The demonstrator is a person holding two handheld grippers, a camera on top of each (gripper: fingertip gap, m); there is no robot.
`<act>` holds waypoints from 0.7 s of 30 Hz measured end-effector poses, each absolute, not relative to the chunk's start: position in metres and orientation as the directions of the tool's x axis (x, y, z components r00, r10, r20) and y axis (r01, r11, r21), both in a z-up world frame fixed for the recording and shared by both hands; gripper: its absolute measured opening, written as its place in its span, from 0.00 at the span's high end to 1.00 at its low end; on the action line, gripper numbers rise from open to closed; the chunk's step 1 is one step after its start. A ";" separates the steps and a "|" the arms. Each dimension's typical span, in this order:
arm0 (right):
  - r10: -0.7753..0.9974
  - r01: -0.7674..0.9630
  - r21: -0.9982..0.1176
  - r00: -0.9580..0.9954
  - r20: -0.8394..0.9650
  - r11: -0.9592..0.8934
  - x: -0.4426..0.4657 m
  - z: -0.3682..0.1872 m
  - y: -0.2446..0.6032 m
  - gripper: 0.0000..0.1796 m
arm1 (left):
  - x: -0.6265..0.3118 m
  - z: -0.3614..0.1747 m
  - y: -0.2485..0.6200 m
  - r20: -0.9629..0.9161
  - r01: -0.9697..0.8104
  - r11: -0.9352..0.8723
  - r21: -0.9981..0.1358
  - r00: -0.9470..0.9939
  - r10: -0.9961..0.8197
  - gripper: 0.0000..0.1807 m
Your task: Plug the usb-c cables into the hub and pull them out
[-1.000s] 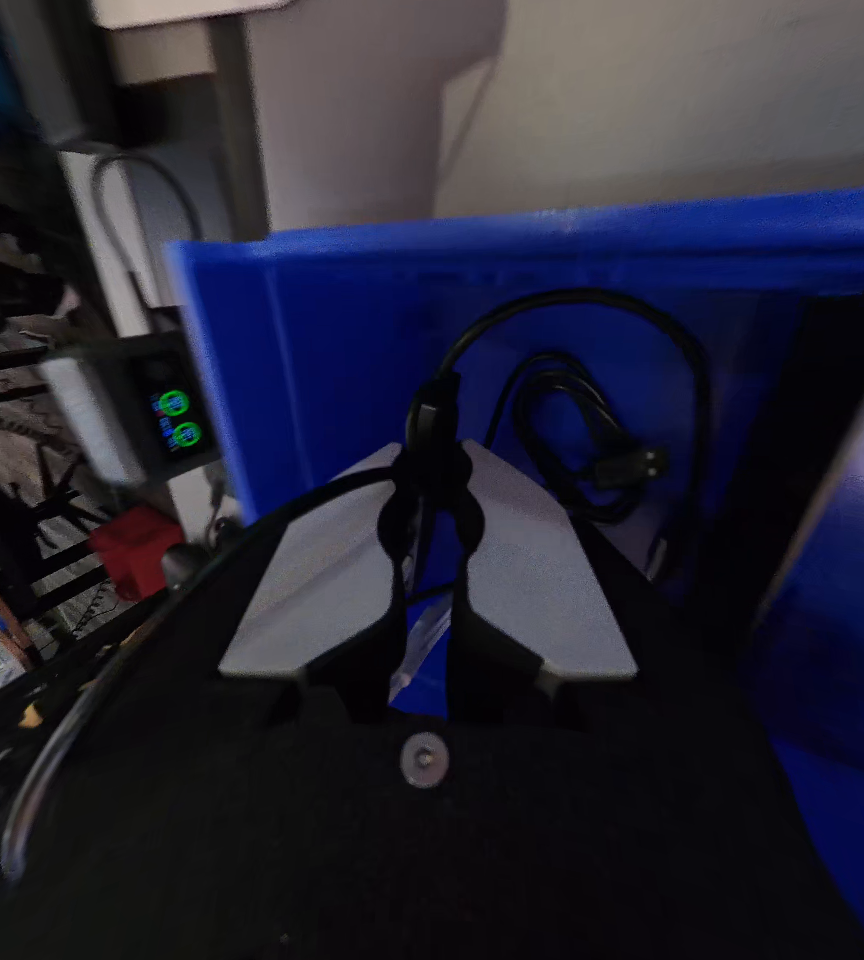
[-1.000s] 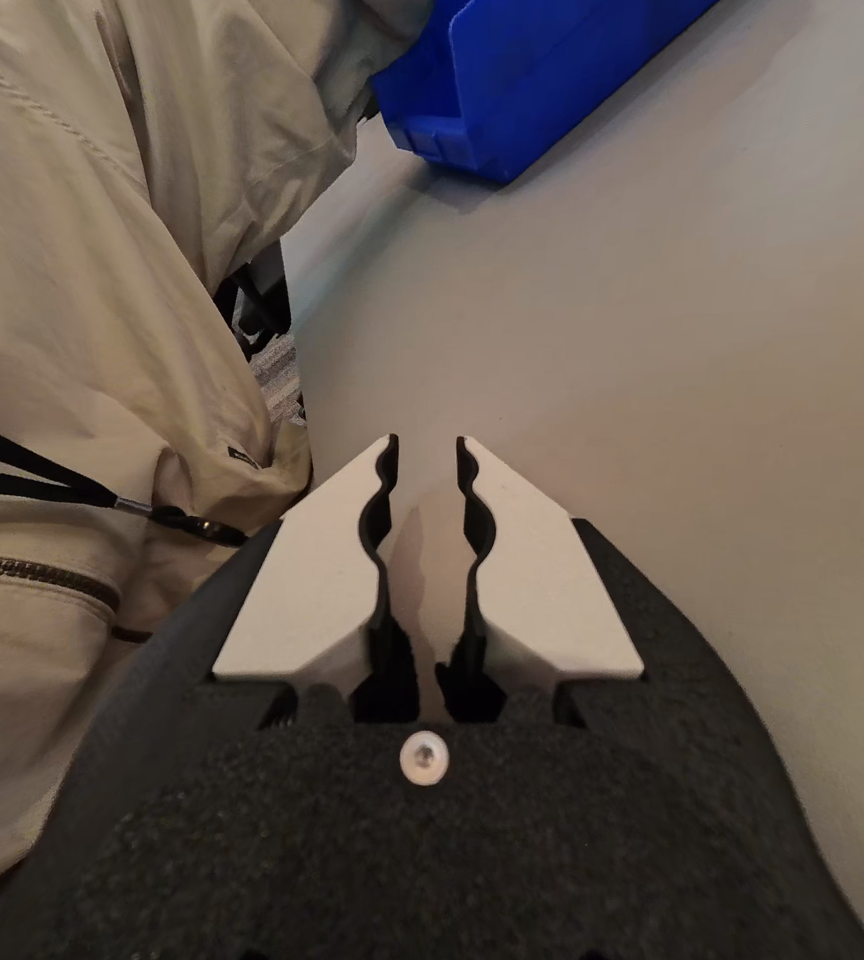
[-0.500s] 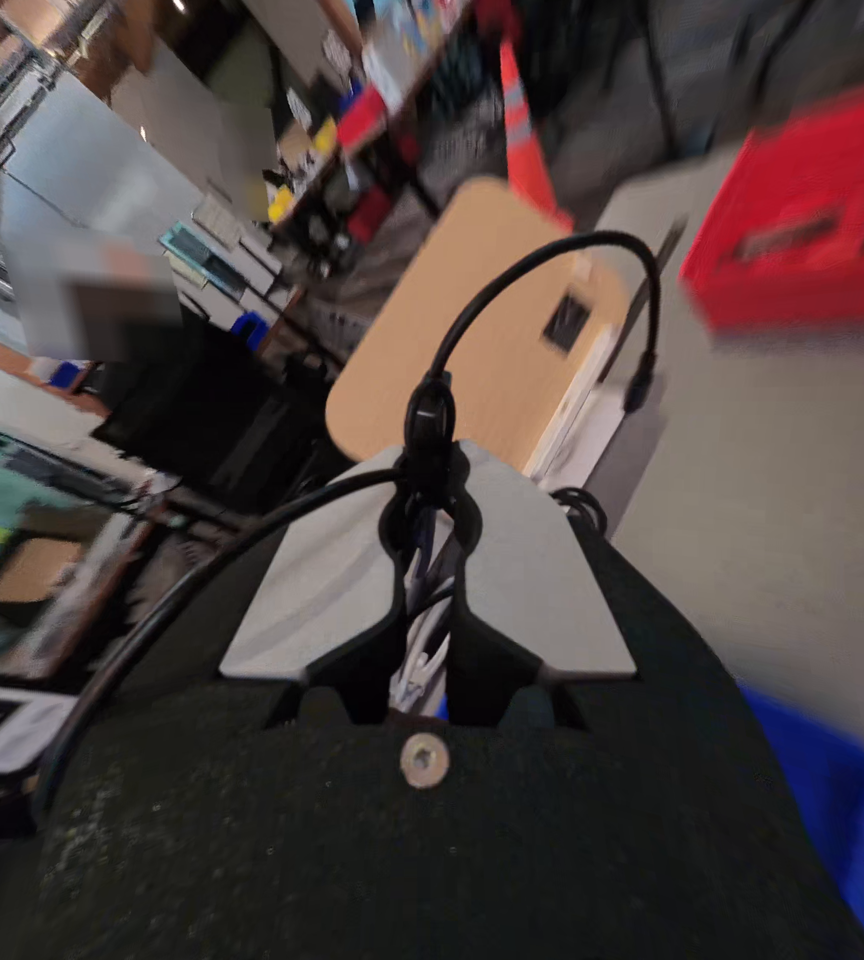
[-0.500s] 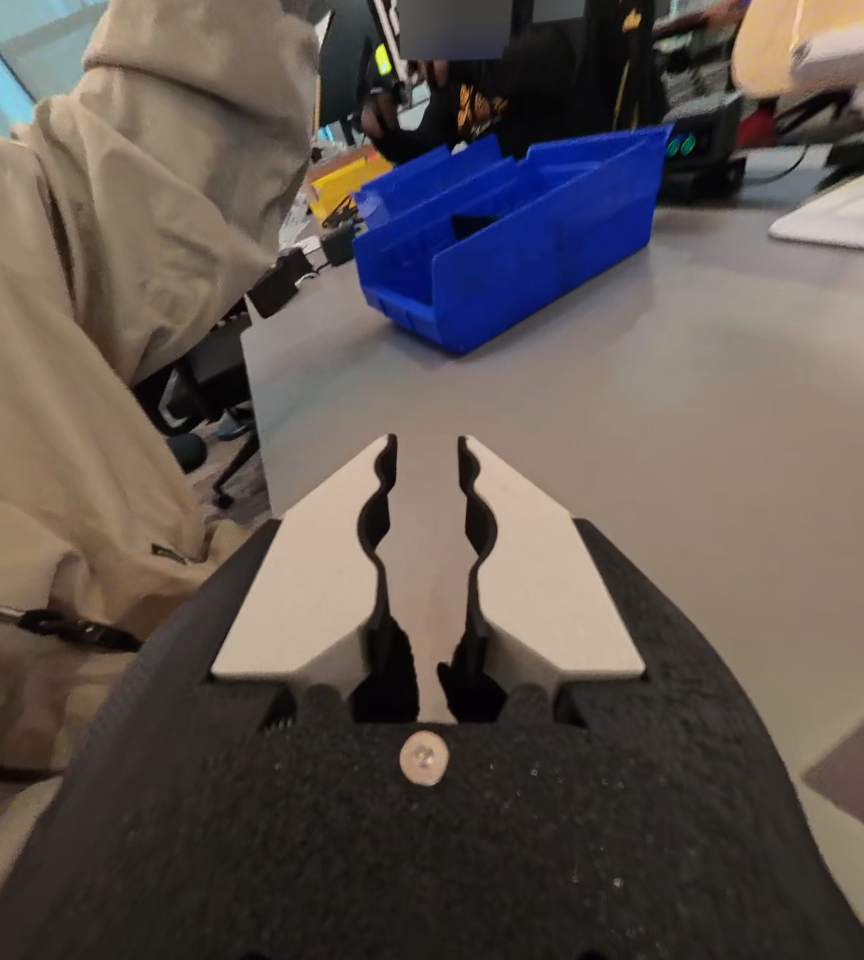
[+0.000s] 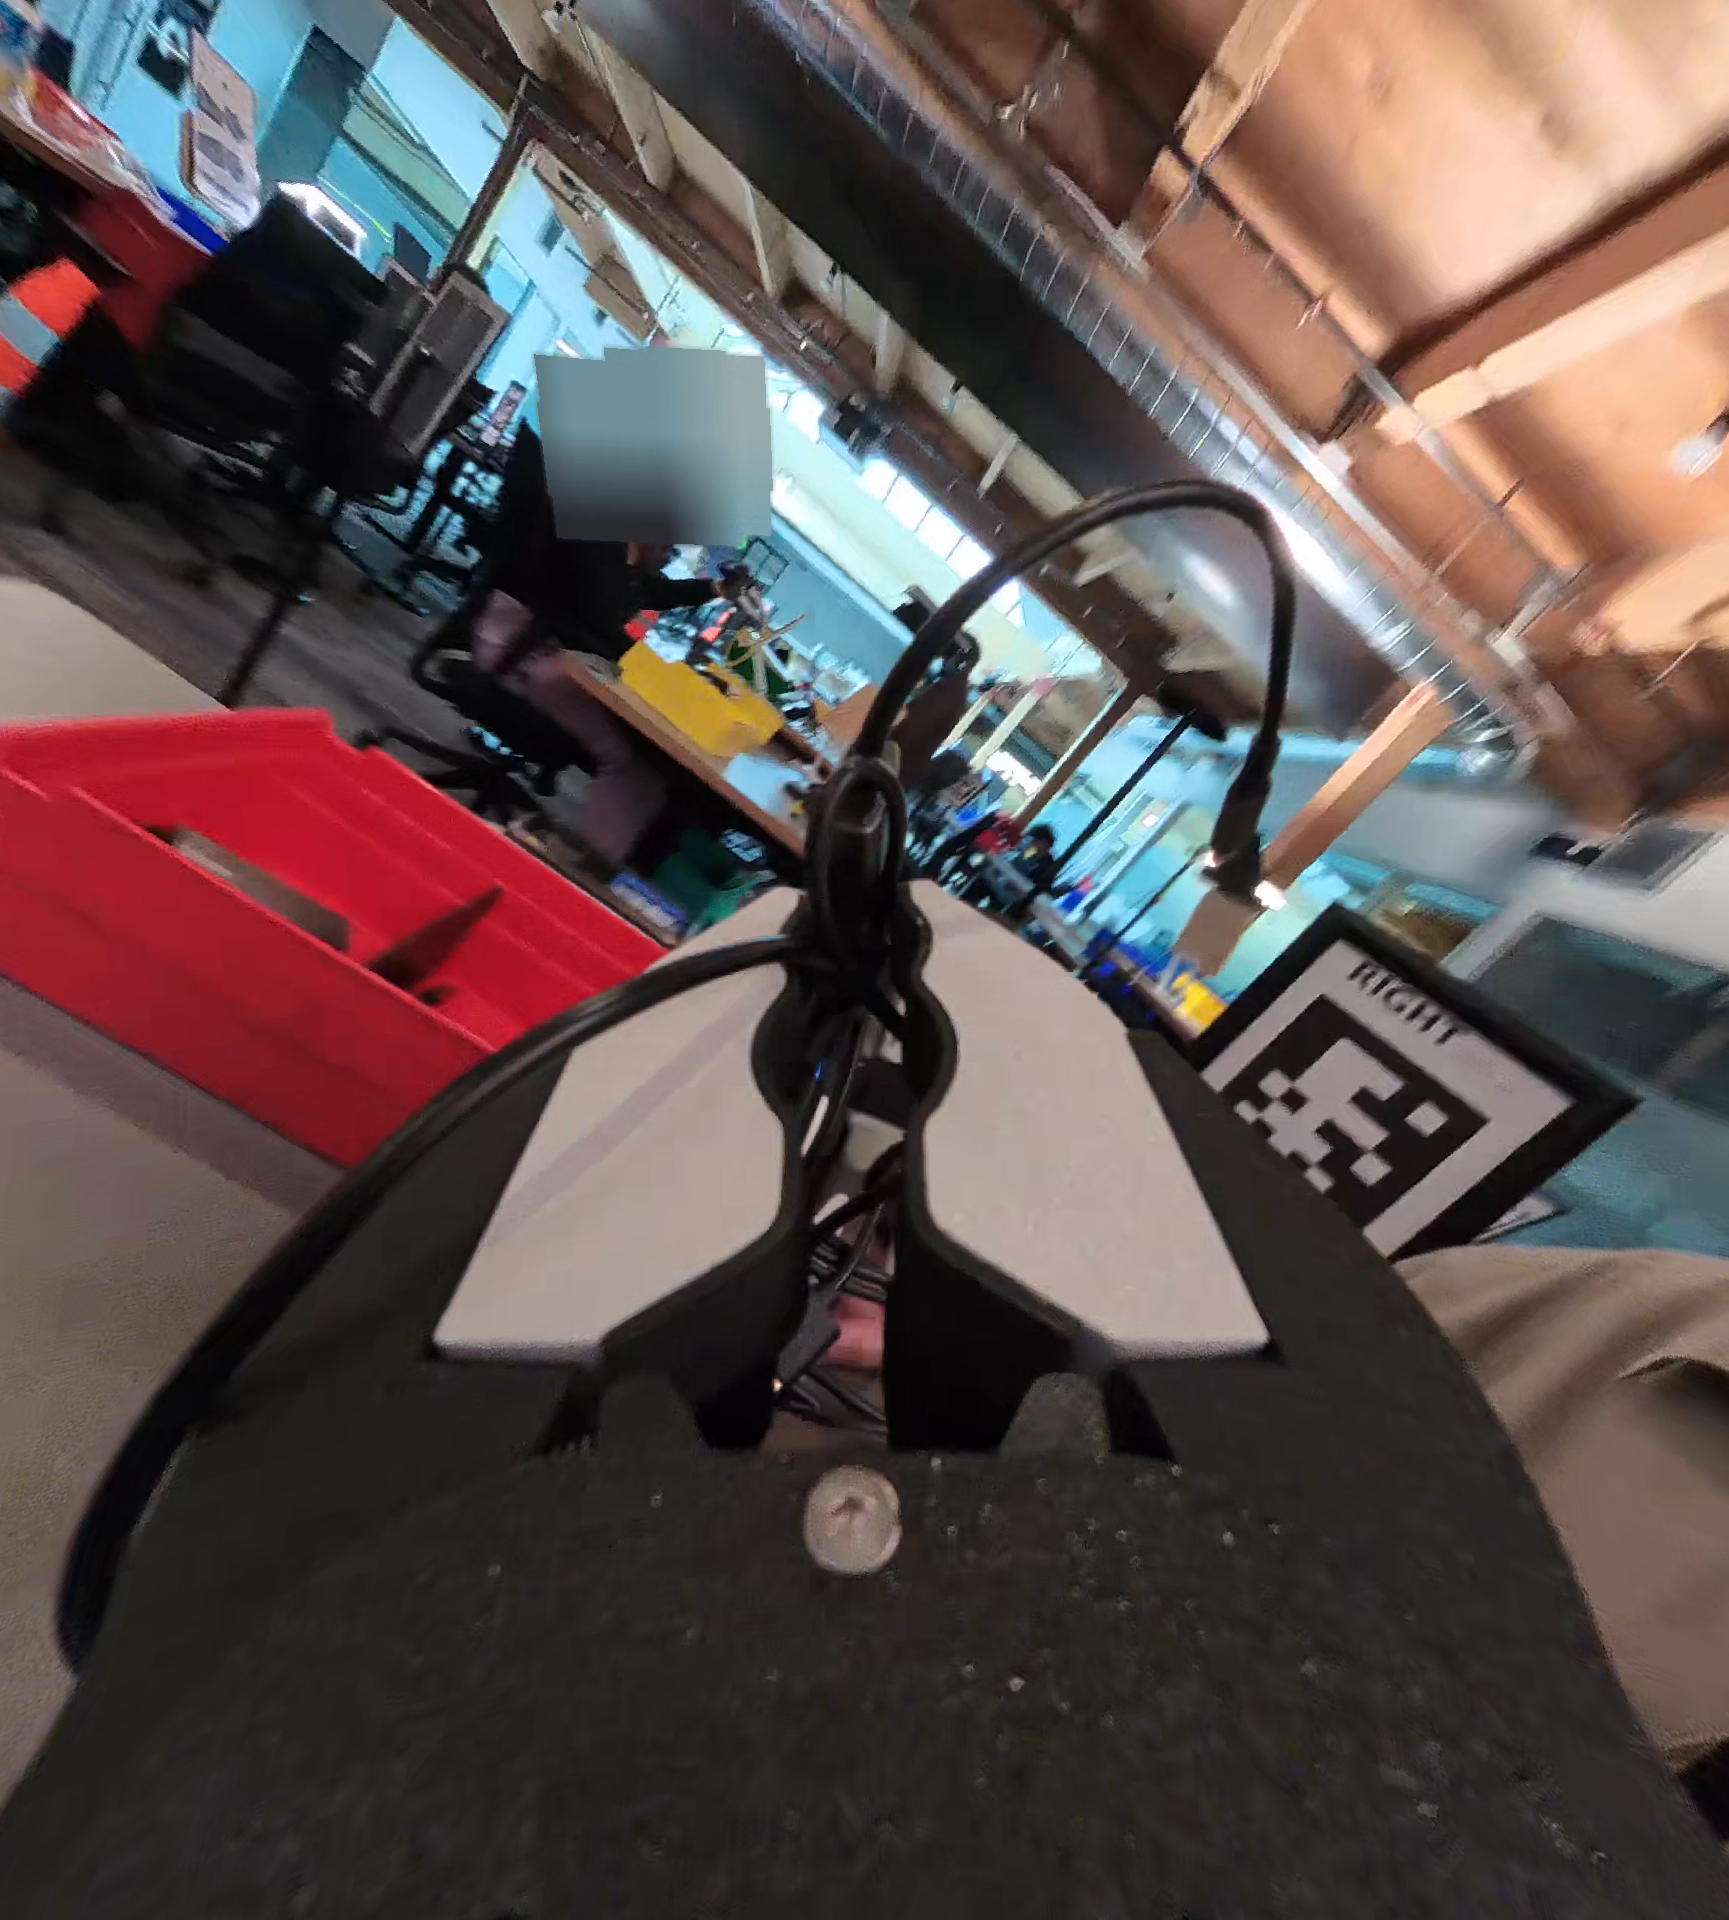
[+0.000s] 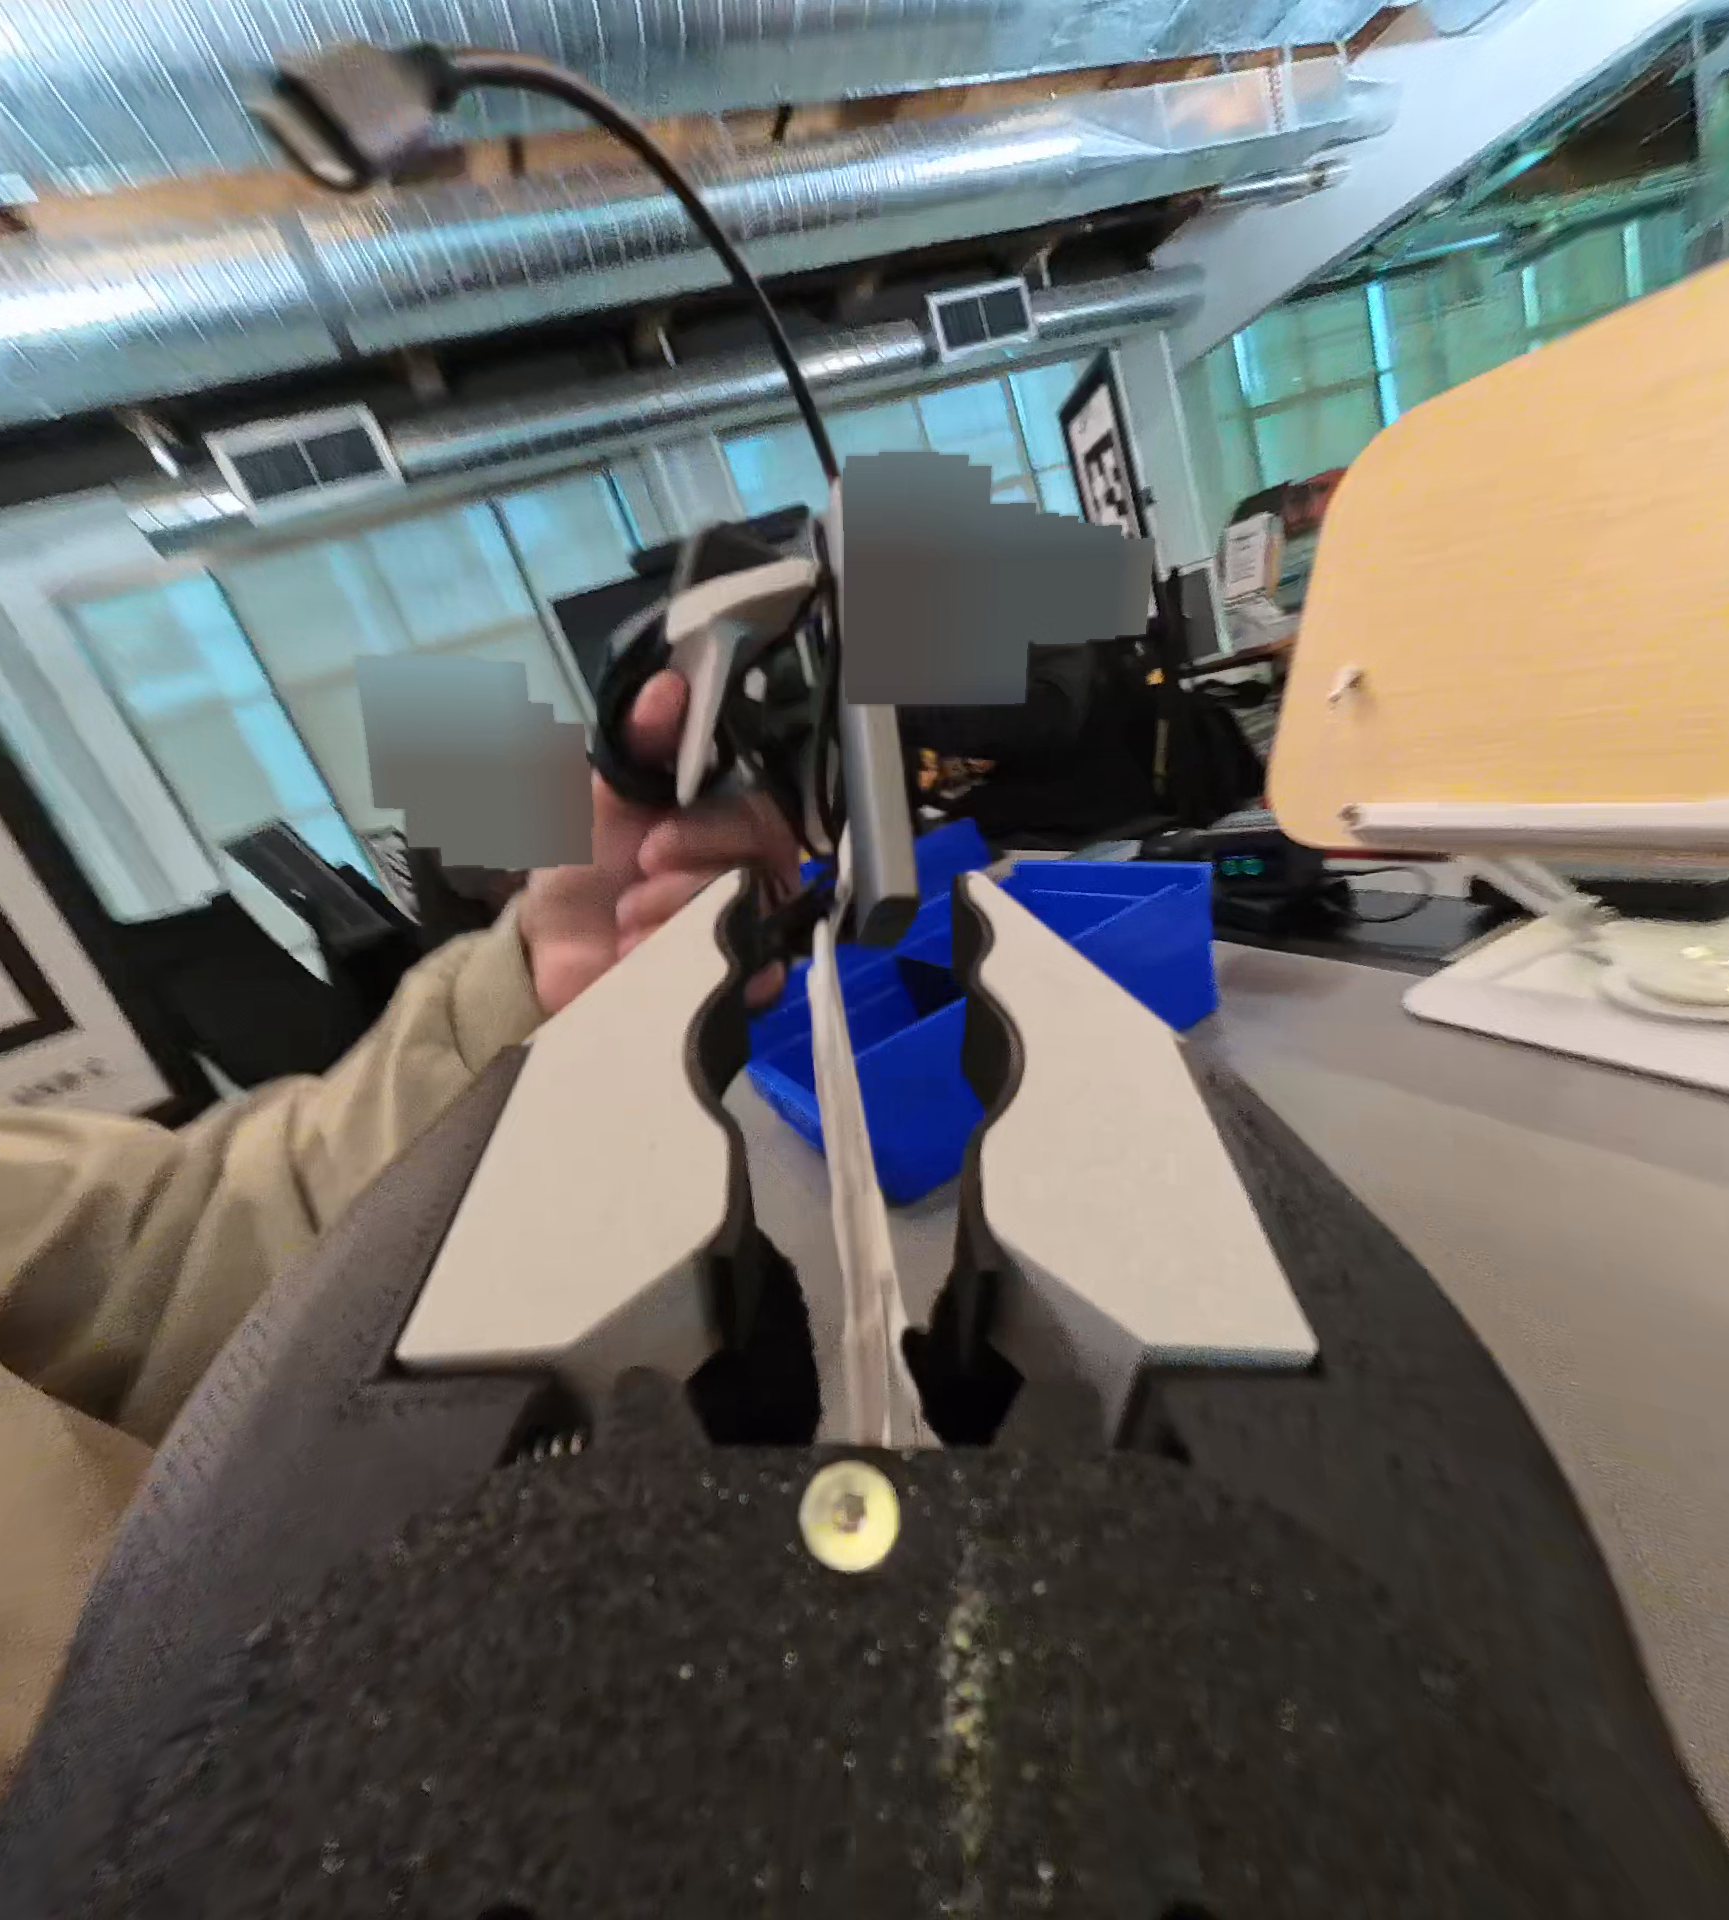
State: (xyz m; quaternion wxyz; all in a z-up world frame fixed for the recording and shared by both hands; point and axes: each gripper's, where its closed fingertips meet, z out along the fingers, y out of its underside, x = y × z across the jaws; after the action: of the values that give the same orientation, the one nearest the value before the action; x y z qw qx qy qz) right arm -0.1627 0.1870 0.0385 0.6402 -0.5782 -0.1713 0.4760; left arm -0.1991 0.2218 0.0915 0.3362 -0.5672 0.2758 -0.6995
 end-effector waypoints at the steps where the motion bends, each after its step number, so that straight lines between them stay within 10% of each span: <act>1: 0.812 -0.446 -0.882 0.455 -0.367 -0.149 -0.164 0.035 0.187 0.80 | -0.192 0.082 0.216 0.641 0.167 -0.660 -0.733 -0.155 -0.751 0.93; 4: 0.818 -0.510 -0.842 0.400 -0.414 -0.176 -0.160 0.023 0.183 0.95 | -0.179 0.060 0.209 0.702 0.190 -0.727 -0.659 -0.191 -0.686 0.95; 12: 0.706 -0.546 -0.773 0.405 -0.581 -0.323 -0.125 -0.010 0.203 0.95 | -0.192 0.012 0.207 0.619 0.109 -0.612 -0.783 0.053 -0.783 0.73; 21: 0.703 -0.333 -0.721 0.197 -0.684 -0.608 -0.144 -0.008 0.175 0.95 | -0.304 -0.041 0.197 -0.013 -0.124 -0.055 -0.991 0.489 -0.872 0.76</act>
State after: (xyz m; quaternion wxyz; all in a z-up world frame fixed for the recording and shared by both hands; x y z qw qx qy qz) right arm -0.1438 0.1753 -0.0076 0.4193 -0.6503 -0.1422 0.6173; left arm -0.3039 0.1973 -0.0407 0.5702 -0.6478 0.3841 -0.3282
